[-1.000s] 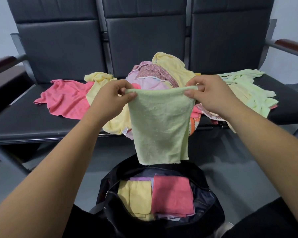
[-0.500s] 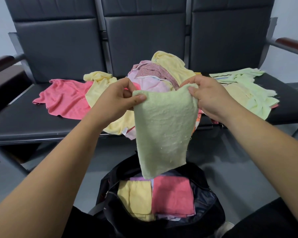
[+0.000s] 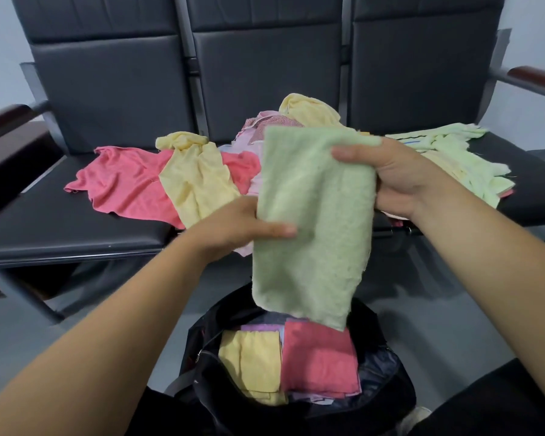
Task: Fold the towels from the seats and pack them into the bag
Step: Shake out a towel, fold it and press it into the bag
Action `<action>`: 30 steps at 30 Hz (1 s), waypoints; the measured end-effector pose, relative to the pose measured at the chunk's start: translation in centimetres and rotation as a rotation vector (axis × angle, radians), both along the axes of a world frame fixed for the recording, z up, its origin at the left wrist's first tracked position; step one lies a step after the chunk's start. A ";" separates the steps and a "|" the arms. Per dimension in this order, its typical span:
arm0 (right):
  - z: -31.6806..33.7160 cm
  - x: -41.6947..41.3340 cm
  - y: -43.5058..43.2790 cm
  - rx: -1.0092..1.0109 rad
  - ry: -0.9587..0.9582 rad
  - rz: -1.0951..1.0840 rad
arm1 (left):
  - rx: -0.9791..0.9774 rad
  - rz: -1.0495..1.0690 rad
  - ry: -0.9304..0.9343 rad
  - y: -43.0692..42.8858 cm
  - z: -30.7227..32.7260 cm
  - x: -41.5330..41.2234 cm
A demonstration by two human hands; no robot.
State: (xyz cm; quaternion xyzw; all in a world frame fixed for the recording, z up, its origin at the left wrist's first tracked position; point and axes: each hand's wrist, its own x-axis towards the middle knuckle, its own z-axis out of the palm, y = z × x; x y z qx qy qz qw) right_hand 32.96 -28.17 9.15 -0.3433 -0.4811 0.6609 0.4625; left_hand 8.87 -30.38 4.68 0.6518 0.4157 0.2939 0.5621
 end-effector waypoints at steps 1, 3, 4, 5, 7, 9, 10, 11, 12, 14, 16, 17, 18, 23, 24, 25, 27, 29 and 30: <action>0.1 0.3 0.3 -0.063 0.050 -0.035 | -0.040 -0.007 0.064 -0.2 -0.5 0.3; -0.3 1.0 1.0 -0.179 0.053 -0.122 | -0.117 0.001 -0.018 -0.3 -1.0 0.9; -0.7 1.2 1.3 -0.232 0.034 -0.147 | -0.166 -0.005 -0.127 -0.2 -1.1 1.2; -1.1 1.5 1.4 -0.274 0.033 -0.156 | -0.218 -0.006 -0.245 -0.2 -1.1 1.4; -1.6 2.1 1.4 -0.310 0.161 -0.130 | -0.293 0.029 -0.437 -0.2 -0.7 1.9; -1.6 2.5 1.4 -0.300 0.335 -0.088 | -0.339 0.095 -0.582 -0.2 -0.1 2.4; -1.5 2.5 1.4 -0.284 0.336 -0.066 | -0.370 0.130 -0.647 -0.1 0.3 2.5; -1.6 2.2 1.4 -0.282 0.274 -0.045 | -0.403 0.165 -0.705 0.0 0.7 2.5; -2.0 1.8 1.4 -0.294 0.188 -0.009 | -0.429 0.187 -0.752 0.1 1.0 2.5; -3.3 0.5 1.2 -0.334 0.051 0.129 | -0.443 0.209 -0.815 0.3 1.4 2.3; -4.2 -0.6 0.8 -0.355 0.009 0.238 | -0.432 0.241 -0.861 0.5 1.4 2.1; -4.2 -0.9 0.8 -0.345 0.008 0.255 | -0.429 0.266 -0.863 0.6 1.4 2.0; -4.1 -1.0 0.8 -0.320 0.001 0.258 | -0.417 0.300 -0.835 0.8 1.3 1.7; -3.9 -0.9 2.0 -0.181 -0.115 0.119 | -0.246 0.409 -0.355 1.4 0.0 0.2; -3.9 -0.7 2.1 -0.180 -0.124 0.090 | -0.244 0.412 -0.262 1.3 -0.4 -0.1; -3.9 -0.4 2.3 -0.174 -0.143 0.058 | -0.252 0.403 -0.195 1.2 -0.7 -0.2; -3.6 0.2 2.6 -0.138 -0.210 -0.010 | -0.267 0.378 -0.168 1.0 -0.7 -0.3; -3.2 0.8 3.0 -0.125 -0.203 -0.054 | -0.281 0.395 -0.239 1.3 -0.4 -0.3; -3.1 0.9 3.0 -0.142 -0.156 -0.056 | -0.299 0.415 -0.287 1.4 -0.3 -0.4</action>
